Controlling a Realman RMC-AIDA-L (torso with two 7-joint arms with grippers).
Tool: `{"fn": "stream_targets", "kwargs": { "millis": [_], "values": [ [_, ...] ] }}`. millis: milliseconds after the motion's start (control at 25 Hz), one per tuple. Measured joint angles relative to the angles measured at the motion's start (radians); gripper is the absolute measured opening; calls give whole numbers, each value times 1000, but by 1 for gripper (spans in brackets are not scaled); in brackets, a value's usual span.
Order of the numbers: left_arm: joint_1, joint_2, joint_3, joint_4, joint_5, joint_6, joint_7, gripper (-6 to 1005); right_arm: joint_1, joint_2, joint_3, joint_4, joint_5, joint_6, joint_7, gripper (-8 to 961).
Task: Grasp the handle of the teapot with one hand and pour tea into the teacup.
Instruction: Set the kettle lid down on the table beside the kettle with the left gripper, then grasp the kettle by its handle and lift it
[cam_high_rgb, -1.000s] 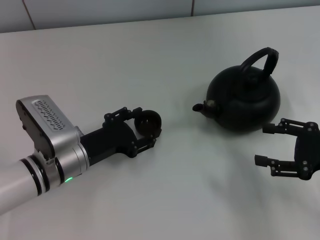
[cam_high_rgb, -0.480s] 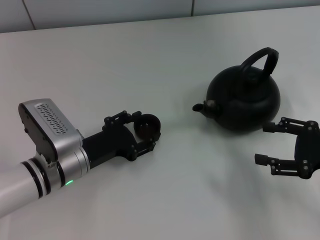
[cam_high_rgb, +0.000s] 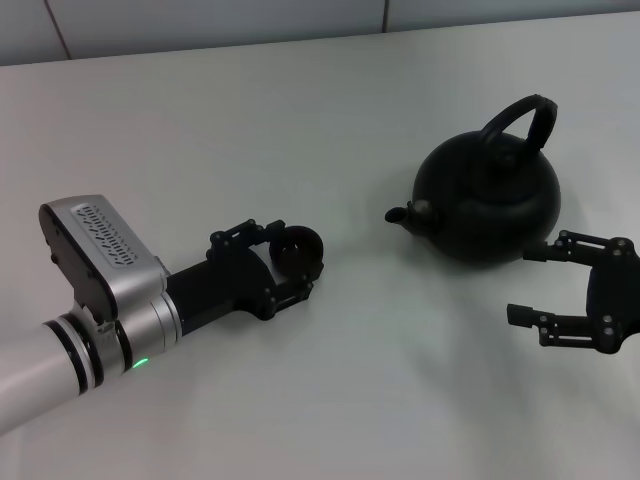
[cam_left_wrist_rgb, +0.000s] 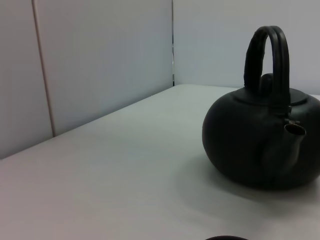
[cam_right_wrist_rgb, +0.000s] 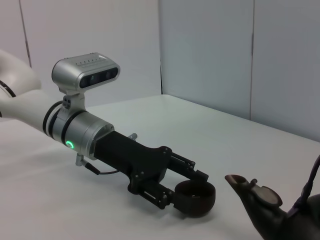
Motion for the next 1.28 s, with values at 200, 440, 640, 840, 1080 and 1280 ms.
{"fn": "stream_targets", "kwargs": {
  "millis": [200,440,640,840,1080,1280],
  "values": [
    [1,0,-8,-6,0,0,13,700,2,0,3,0,0,0,1,784],
    [0,0,-12,-8,0,2,14,801,4,0,3,-1,0,0,1,784],
    [4,0,-17,-6,0,21,14,801,5,0,3,-3,0,0,2,784],
    [54,10,-18,47,0,156,-11,801,5,-4,4,-3,0,3,3,784],
    [215,17,45,357,3,484,-292,801,5,-4,6,-3,1,3,5,784],
    [337,21,115,573,3,646,-460,801,5,-3,6,-3,4,3,5,784]
  ]
}}
